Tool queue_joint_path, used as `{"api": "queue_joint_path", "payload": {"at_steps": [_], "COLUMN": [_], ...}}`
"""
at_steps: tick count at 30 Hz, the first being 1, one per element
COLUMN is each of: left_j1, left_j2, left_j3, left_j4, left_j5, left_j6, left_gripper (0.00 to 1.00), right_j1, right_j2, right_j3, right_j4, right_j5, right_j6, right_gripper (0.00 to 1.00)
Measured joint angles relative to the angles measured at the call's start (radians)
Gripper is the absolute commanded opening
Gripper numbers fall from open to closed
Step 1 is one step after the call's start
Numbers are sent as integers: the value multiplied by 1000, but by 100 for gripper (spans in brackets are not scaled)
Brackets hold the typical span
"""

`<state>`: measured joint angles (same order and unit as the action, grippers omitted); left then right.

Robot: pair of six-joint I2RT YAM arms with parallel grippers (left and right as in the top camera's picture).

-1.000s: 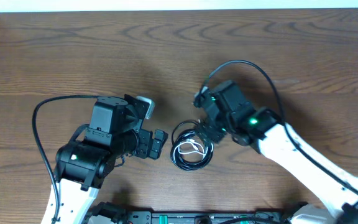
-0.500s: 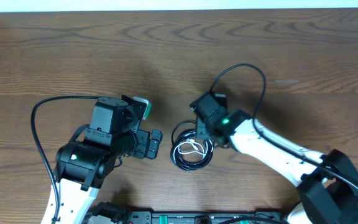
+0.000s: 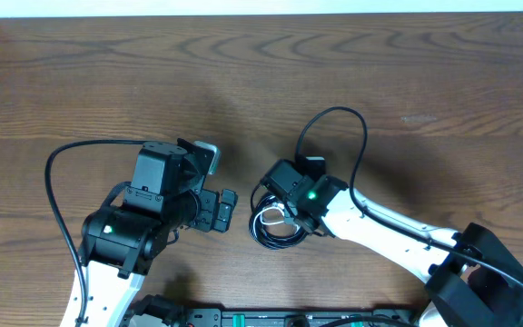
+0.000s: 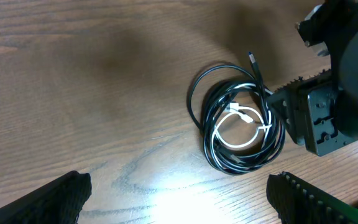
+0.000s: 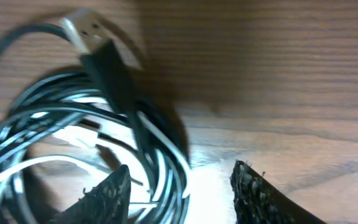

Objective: Untangle cables

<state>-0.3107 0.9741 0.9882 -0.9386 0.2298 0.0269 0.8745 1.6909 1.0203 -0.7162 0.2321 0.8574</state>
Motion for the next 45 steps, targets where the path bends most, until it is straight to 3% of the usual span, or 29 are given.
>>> {"api": "queue_joint_path", "payload": {"at_steps": [13,18,22,38,45], "left_j1": [0,0,0,0,0], "left_j2": [0,0,0,0,0], "left_j3": [0,0,0,0,0], "left_j4": [0,0,0,-4,-5], "left_j5": [0,0,0,0,0], "left_j6": [0,0,0,0,0], "left_gripper": [96,96,96,96,96], "right_j1": [2,17,33,52,51], "right_j2": [-5,-6,-6,-22,-242], "right_j3": [-110,-115,-119,-118,-6], "right_j4": [102,145,175,172,162], "right_j5": [-25,-45,-61,-1,189], "right_j6": [60,69,77,51,-117], "right_gripper": [43,23,1,1,1]}}
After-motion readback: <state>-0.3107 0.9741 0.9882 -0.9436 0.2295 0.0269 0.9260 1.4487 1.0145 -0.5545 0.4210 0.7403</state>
